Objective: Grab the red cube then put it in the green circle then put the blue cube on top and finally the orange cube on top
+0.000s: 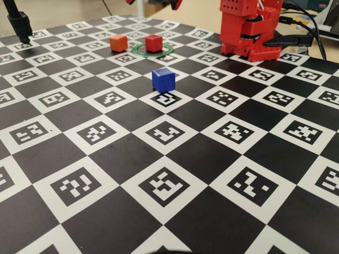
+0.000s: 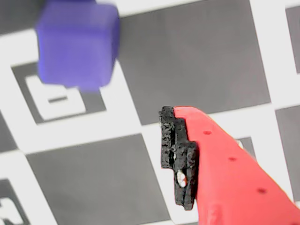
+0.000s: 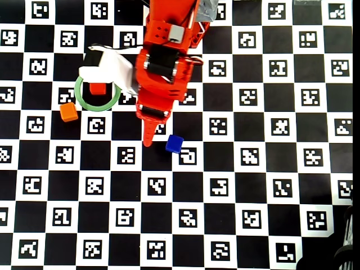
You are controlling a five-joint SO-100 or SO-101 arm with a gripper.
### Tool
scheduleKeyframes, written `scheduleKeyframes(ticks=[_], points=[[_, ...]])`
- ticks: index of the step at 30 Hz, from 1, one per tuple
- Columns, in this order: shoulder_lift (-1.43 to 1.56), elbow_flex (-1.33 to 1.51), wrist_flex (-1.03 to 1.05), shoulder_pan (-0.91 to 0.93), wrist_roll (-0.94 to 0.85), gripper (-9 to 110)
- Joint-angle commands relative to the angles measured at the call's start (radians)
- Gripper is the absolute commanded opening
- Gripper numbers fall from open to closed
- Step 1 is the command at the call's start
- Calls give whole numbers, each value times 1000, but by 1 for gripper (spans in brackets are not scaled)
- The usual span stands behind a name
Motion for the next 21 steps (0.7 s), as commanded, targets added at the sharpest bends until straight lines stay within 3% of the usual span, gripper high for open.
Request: scheduleKeyframes(ticks=[1, 8, 21], points=[[-23, -43, -9, -97, 114, 44], [-89, -14, -133, -176, 176, 44], [-314, 54, -295, -103, 155, 44]])
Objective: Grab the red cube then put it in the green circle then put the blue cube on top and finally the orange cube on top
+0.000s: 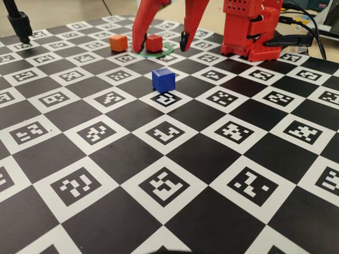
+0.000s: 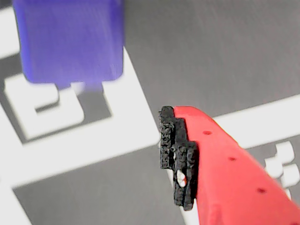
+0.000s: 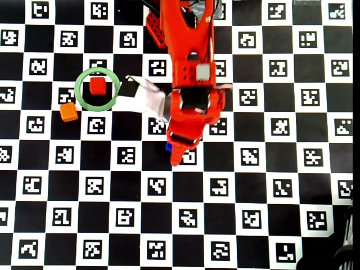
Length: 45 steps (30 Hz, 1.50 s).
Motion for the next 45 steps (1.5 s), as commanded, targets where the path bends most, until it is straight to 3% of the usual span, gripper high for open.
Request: scheduleKeyframes(ticks=[1, 17, 45], points=[[5, 3, -35, 14, -5, 44], [-86, 74, -176, 18, -25, 44], [-112, 74, -219, 40, -55, 38]])
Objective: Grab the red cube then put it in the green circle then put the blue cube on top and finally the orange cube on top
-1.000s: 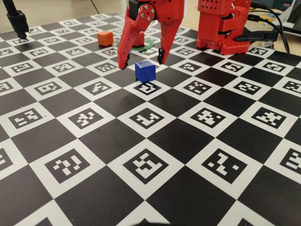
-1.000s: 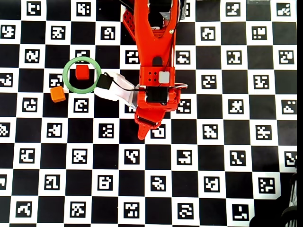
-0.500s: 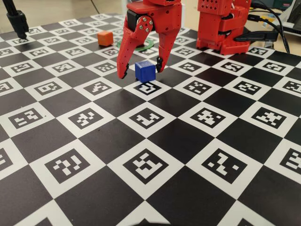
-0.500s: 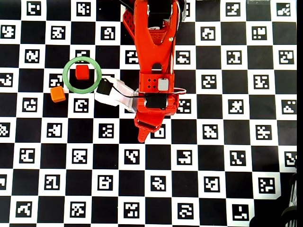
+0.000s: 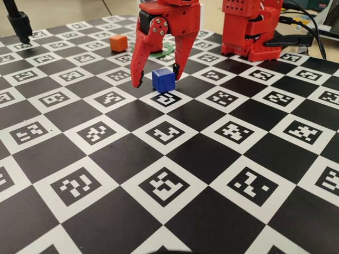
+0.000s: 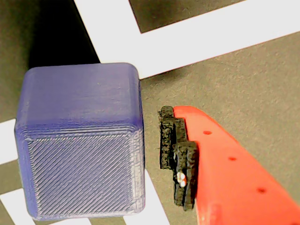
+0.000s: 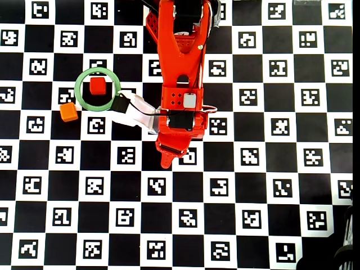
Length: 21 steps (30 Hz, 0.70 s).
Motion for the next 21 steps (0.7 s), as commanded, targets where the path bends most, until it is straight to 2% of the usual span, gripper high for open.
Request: scheduleKeyframes(ticks=[1, 21], points=[[11, -9, -12, -3, -8, 37], [6, -12, -17, -5, 6, 12]])
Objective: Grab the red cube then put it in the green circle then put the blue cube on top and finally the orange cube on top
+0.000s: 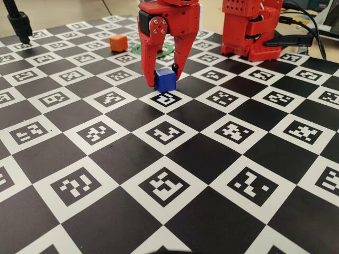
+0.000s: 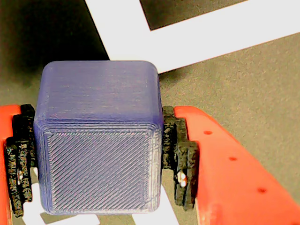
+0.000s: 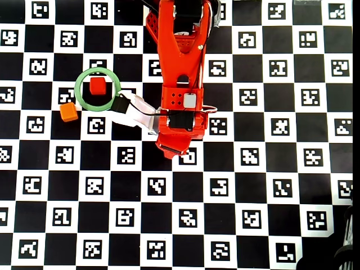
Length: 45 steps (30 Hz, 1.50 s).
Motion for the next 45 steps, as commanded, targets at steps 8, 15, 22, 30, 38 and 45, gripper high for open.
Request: scheduleKeyframes(ticks=[8, 15, 22, 30, 38, 45], points=[[20, -21, 15, -5, 2, 11], [78, -94, 129, 9, -25, 11], [153, -233, 324, 72, -140, 11], [225, -353, 483, 212, -344, 10], [270, -482, 629, 405, -577, 10], [322, -540, 724, 566, -834, 9]])
